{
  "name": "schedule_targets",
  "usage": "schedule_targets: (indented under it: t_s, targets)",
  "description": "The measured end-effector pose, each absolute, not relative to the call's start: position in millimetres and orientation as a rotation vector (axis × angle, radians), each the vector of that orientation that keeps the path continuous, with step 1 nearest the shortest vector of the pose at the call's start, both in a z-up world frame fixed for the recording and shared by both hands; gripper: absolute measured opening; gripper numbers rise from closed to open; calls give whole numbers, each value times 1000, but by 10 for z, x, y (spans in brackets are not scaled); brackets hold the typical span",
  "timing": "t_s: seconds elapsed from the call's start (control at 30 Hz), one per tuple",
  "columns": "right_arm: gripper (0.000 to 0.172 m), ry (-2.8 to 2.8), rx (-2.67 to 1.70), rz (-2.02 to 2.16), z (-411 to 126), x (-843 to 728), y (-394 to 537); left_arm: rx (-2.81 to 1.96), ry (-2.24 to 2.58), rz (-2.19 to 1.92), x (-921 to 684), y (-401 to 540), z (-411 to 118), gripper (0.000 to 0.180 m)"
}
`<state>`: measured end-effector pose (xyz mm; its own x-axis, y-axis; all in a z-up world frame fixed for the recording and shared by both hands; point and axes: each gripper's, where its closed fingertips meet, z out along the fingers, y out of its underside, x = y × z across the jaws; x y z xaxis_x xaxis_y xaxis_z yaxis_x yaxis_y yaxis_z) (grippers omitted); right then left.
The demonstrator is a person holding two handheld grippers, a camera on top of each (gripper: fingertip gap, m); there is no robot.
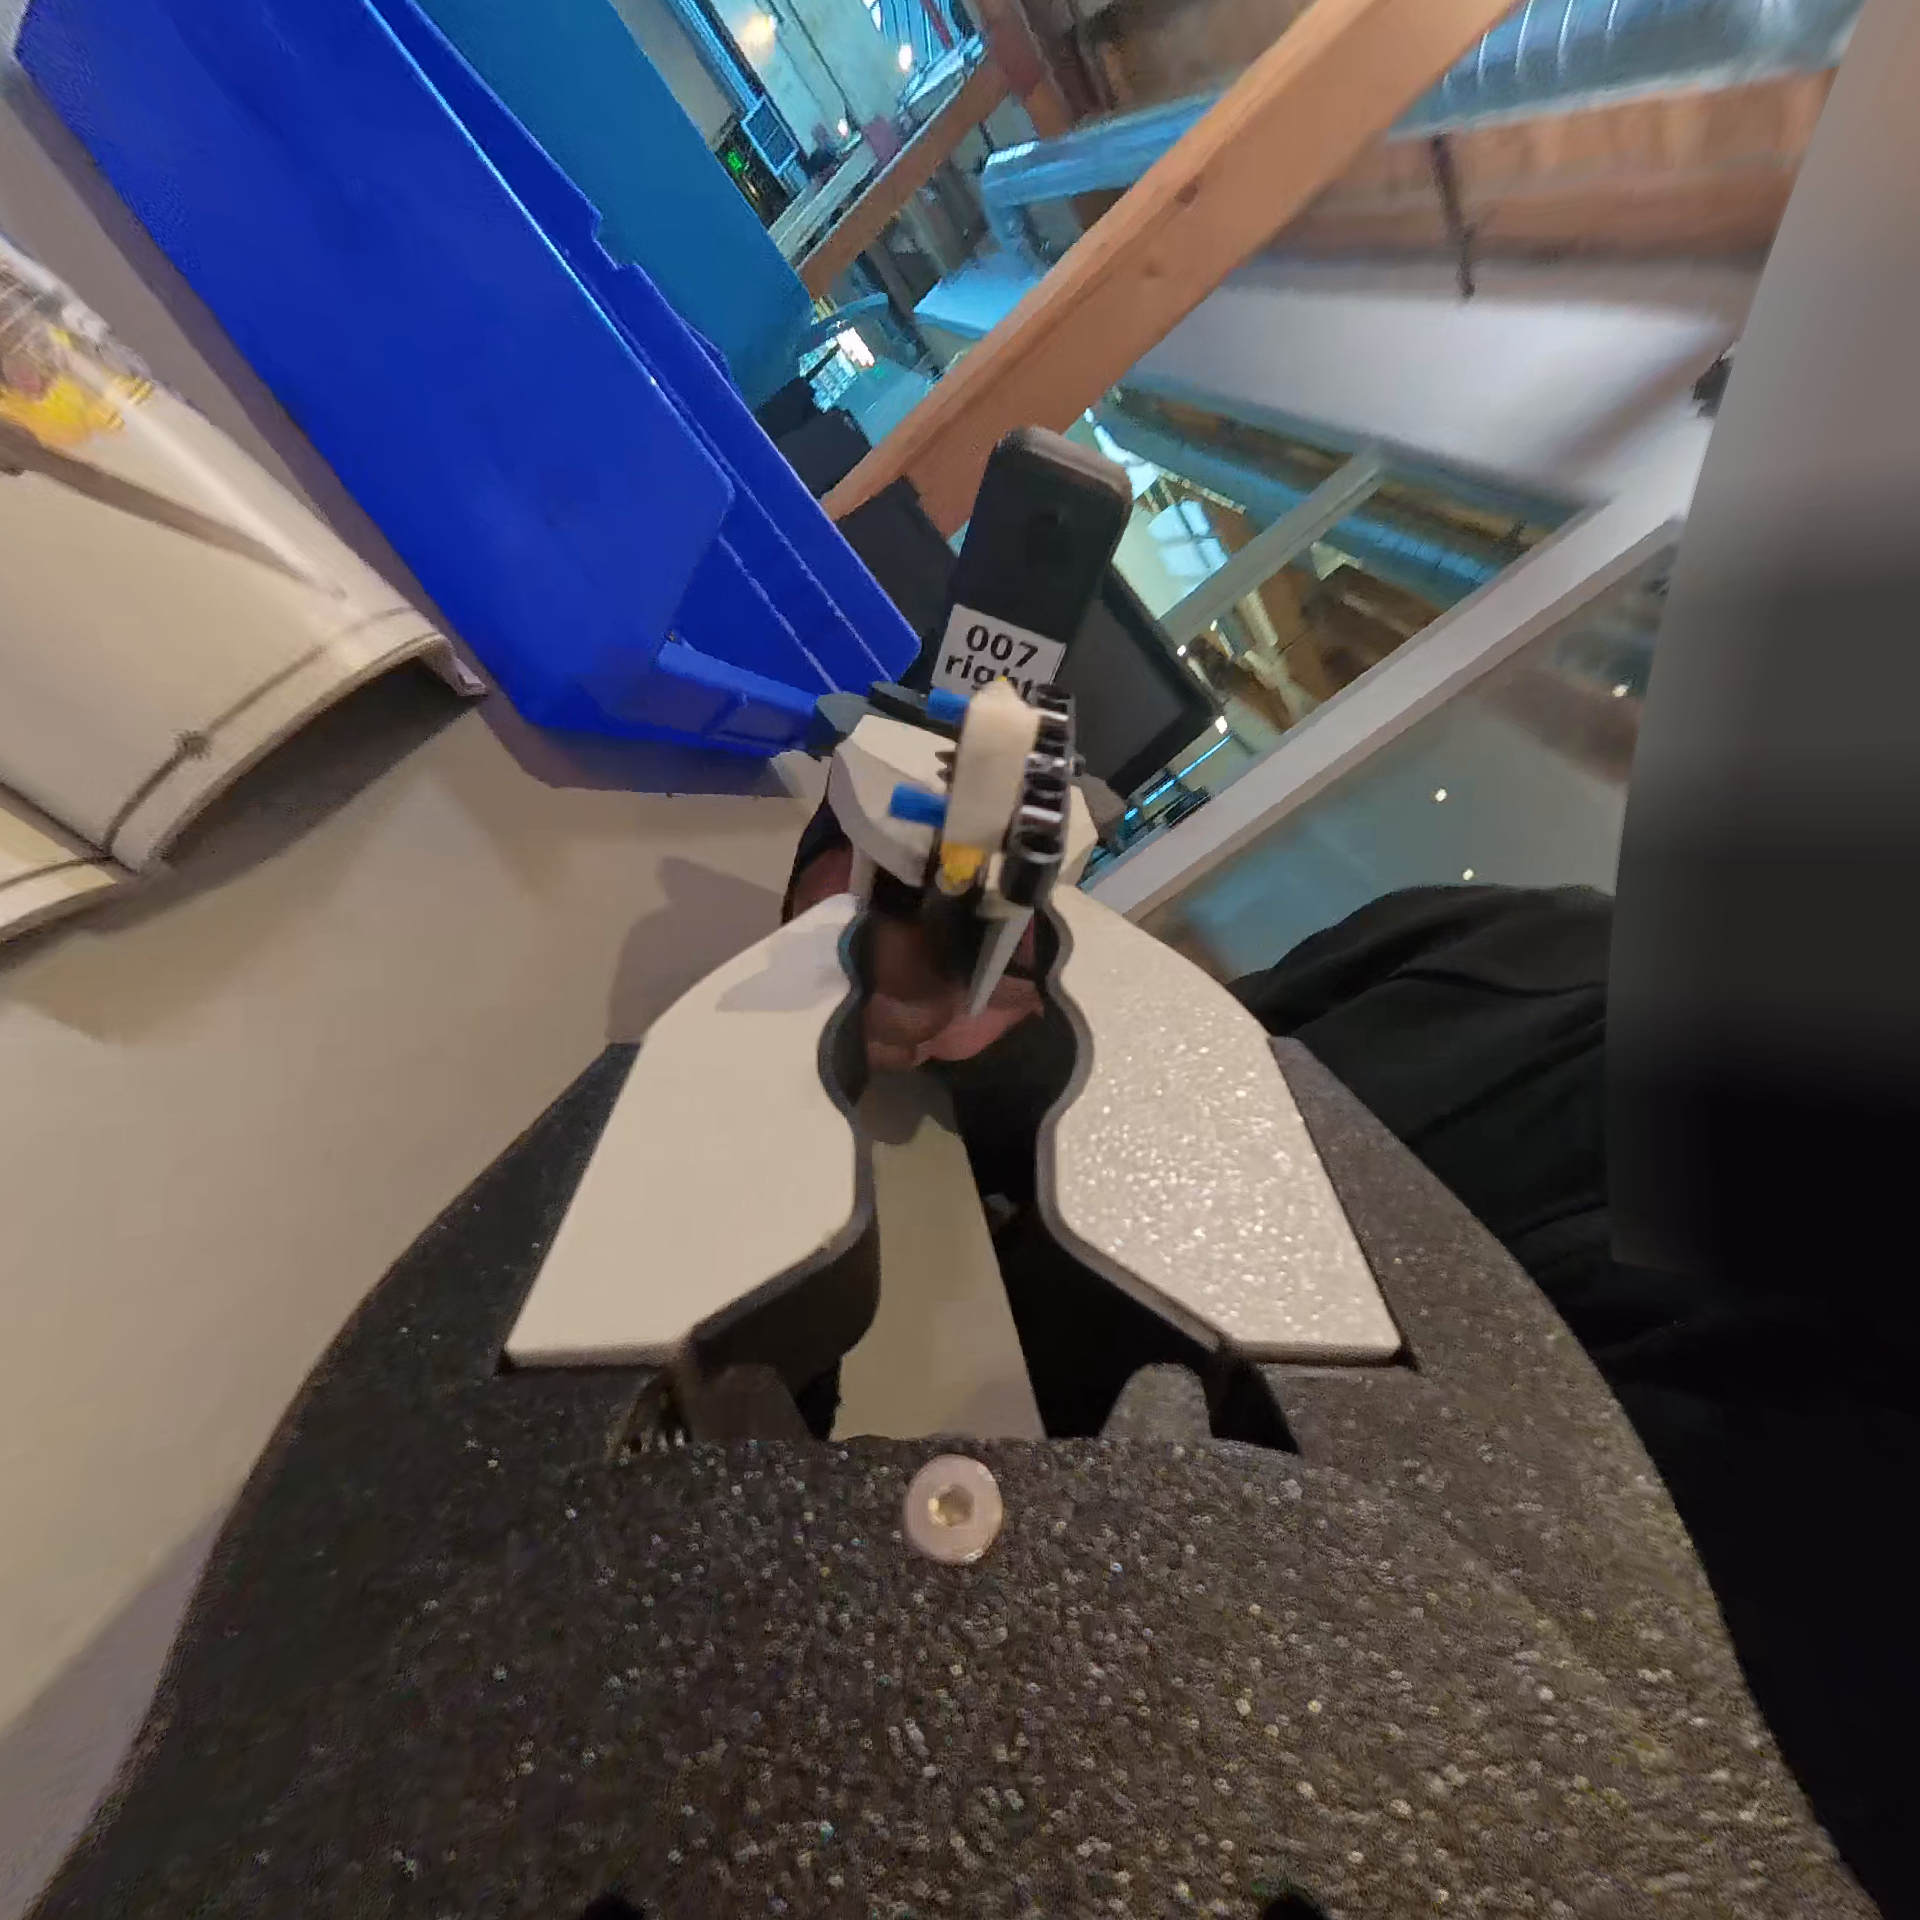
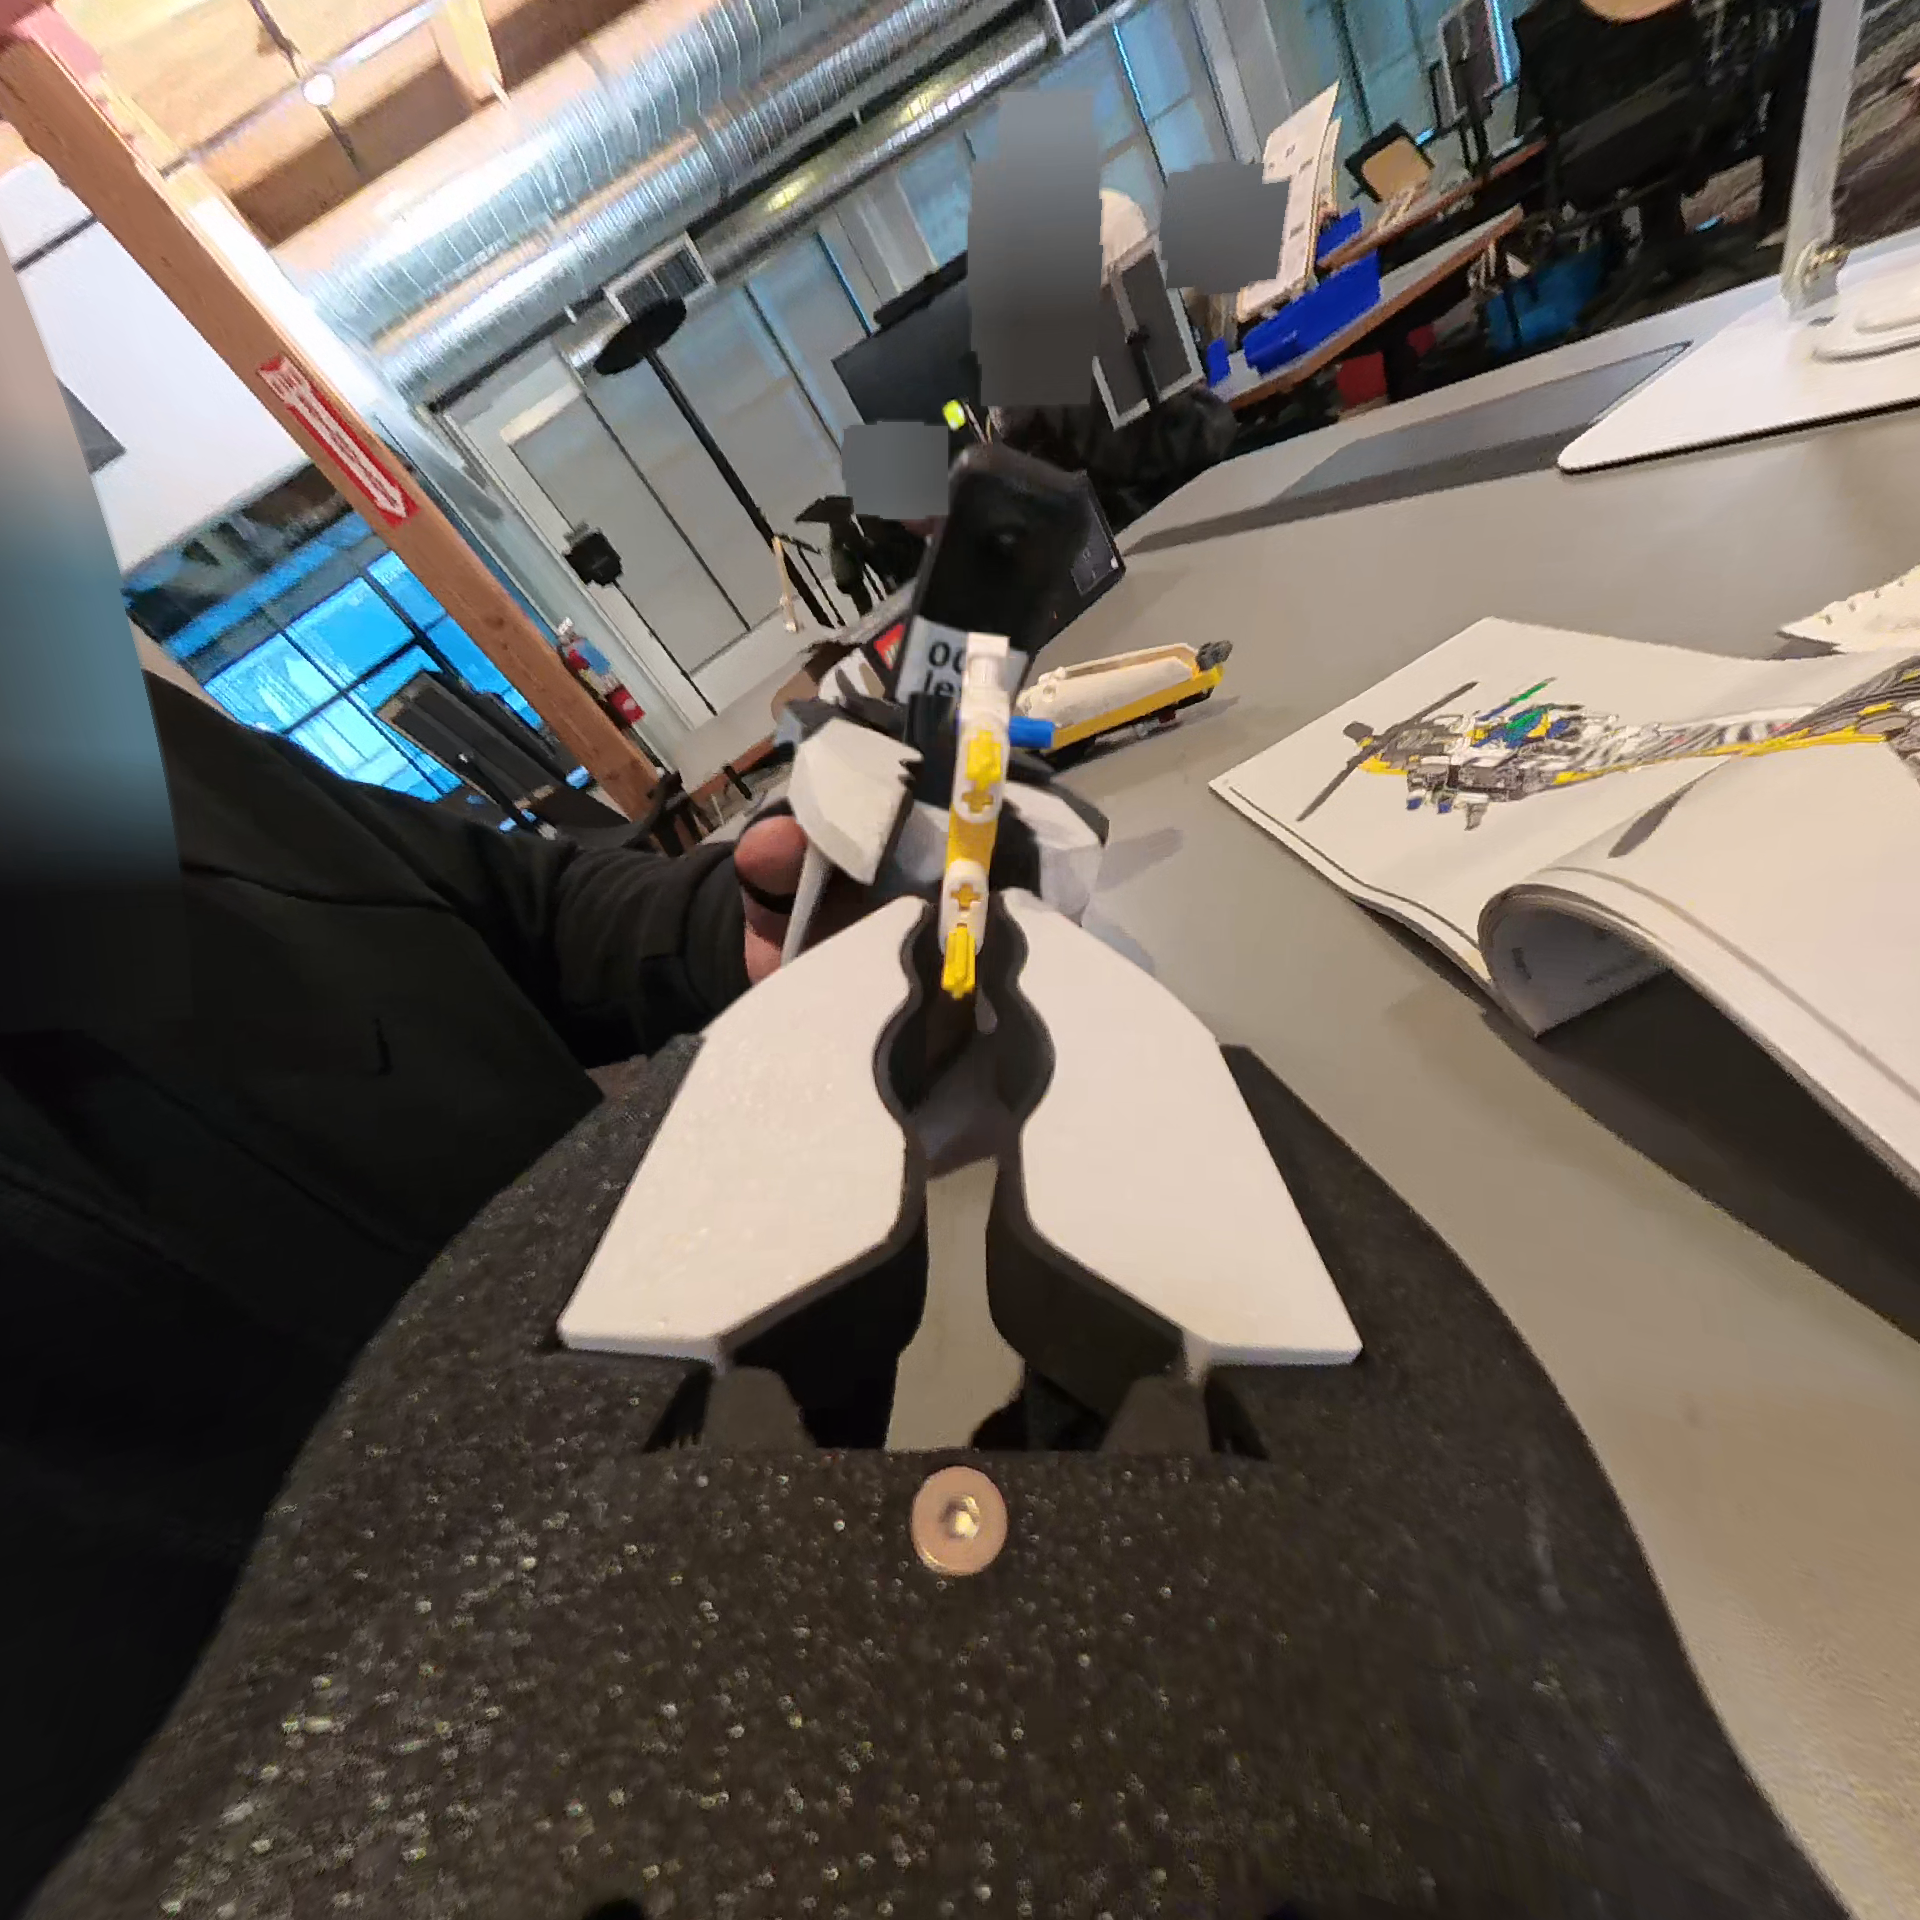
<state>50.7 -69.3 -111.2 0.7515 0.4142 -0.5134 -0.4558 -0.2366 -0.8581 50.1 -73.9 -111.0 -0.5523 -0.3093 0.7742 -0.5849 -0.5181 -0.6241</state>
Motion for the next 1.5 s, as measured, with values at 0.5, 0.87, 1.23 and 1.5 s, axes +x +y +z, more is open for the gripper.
schedule_targets:
  t_s: [0.5, 0.87, 1.23, 1.5]
  targets:
    - [8, 30, -1660, 818, -1168, 410, -593, 1437, -1500, 2355, 569, -694, -1040, 10]
    - [8, -19, -1700, 756, -1204, 366, -584, 1408, -1826, 2329, 495, -711, -1101, 10]
    - [8, 210, -1529, 772, -1050, 908, -811, 1433, -1622, 2483, 444, -305, -957, 10]
    - [8, 58, -1718, 643, -1248, 682, -745, 1755, -2209, 1704, 476, -435, -1759, 10]
